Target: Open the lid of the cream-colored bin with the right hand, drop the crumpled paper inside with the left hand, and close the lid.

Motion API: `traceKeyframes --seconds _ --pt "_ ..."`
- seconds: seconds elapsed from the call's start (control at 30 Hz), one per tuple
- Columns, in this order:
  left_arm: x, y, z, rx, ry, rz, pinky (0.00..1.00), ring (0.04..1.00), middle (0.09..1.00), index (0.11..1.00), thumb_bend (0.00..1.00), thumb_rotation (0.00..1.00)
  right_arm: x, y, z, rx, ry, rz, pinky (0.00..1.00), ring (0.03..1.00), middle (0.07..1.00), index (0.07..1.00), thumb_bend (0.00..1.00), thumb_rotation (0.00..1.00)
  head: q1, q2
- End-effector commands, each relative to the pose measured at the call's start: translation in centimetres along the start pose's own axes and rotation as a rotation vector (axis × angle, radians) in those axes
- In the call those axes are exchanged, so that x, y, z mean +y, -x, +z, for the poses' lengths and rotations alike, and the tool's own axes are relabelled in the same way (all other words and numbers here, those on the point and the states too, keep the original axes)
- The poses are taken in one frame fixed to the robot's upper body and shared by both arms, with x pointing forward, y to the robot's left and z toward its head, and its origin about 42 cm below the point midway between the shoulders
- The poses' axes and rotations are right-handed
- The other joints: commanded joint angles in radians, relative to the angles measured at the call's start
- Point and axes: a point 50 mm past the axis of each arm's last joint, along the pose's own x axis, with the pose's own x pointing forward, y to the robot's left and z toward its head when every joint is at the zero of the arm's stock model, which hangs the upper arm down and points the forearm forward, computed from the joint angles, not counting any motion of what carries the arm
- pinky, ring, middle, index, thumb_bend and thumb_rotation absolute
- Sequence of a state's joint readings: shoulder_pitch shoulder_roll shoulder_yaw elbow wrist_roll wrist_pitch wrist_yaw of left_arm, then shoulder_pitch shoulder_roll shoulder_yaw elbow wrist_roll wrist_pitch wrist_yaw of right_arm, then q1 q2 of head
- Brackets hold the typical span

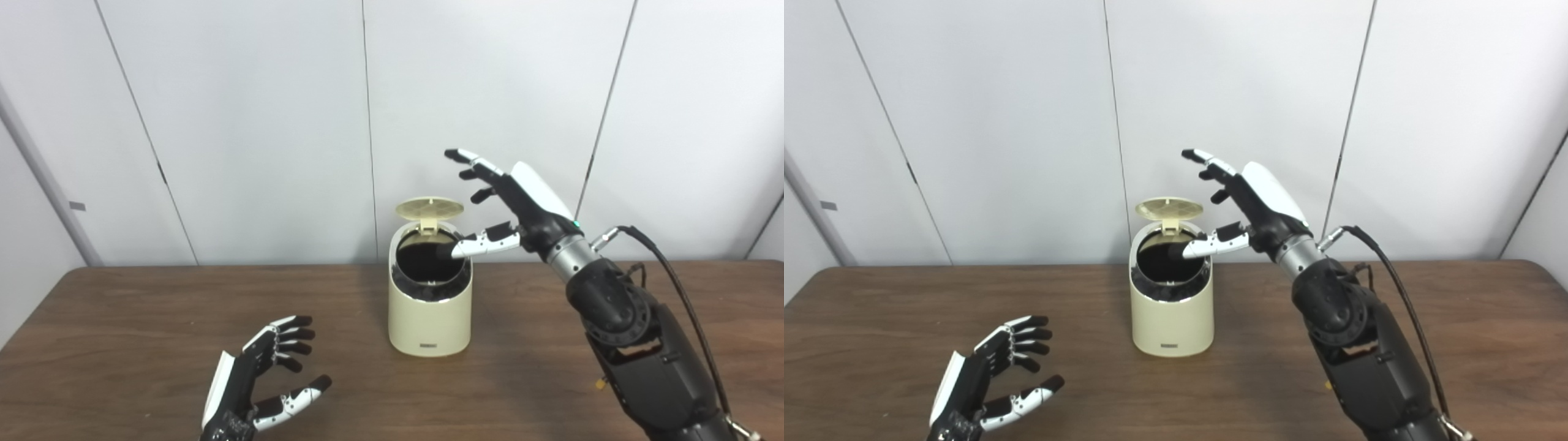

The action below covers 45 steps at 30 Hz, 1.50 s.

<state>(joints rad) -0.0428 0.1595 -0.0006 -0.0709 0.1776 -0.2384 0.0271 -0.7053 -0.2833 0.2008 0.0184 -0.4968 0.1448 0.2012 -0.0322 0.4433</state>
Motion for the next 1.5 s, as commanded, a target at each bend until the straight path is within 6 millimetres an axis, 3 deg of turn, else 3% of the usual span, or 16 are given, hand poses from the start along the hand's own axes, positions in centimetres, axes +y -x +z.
traceKeyframes --seconds 0.0,0.17,0.43,0.8,1.03,1.27,1.47 --pt "0.2 -0.7 0.9 -0.07 -0.002 0.002 0.53 0.649 0.707 0.766 0.67 0.04 -2.8 -1.7 2.0 -0.092 0.074 -0.045 0.81 0.908 0.915 0.888 0.65 0.56 -0.001 0.001" --pt "0.1 -0.8 0.9 -0.069 -0.001 -0.003 0.54 0.658 0.709 0.768 0.67 0.02 -2.8 -2.4 1.8 -0.109 0.117 -0.026 0.79 0.888 0.88 0.849 0.65 0.71 0.005 0.004" --pt "0.0 -0.8 1.1 -0.064 -0.003 -0.003 0.54 0.662 0.705 0.766 0.68 0.03 -2.4 -2.3 2.0 -0.125 0.126 -0.008 0.73 0.86 0.825 0.793 0.67 0.68 0.006 0.008" --pt "-0.2 -0.8 1.2 -0.053 0.005 -0.004 0.53 0.652 0.695 0.769 0.68 0.03 -2.0 -1.2 2.4 -0.145 0.117 0.021 0.78 0.906 0.753 0.703 0.66 0.65 0.013 0.017" --pt "-0.2 -0.7 1.4 -0.048 0.002 0.0 0.53 0.654 0.694 0.772 0.69 0.05 -1.8 -0.3 2.4 -0.15 0.085 0.042 0.76 0.892 0.722 0.647 0.61 0.54 0.018 0.025" --pt "-0.2 -0.6 1.5 -0.048 -0.017 0.005 0.53 0.655 0.691 0.768 0.68 0.04 -0.9 0.5 1.9 -0.178 0.112 0.059 0.75 0.85 0.648 0.59 0.63 0.62 0.022 0.034" --pt "-0.2 -0.6 1.7 -0.045 -0.016 0.011 0.54 0.658 0.695 0.768 0.68 0.05 -0.1 0.9 1.2 -0.175 0.138 0.084 0.79 0.829 0.62 0.571 0.62 0.61 0.025 0.042"
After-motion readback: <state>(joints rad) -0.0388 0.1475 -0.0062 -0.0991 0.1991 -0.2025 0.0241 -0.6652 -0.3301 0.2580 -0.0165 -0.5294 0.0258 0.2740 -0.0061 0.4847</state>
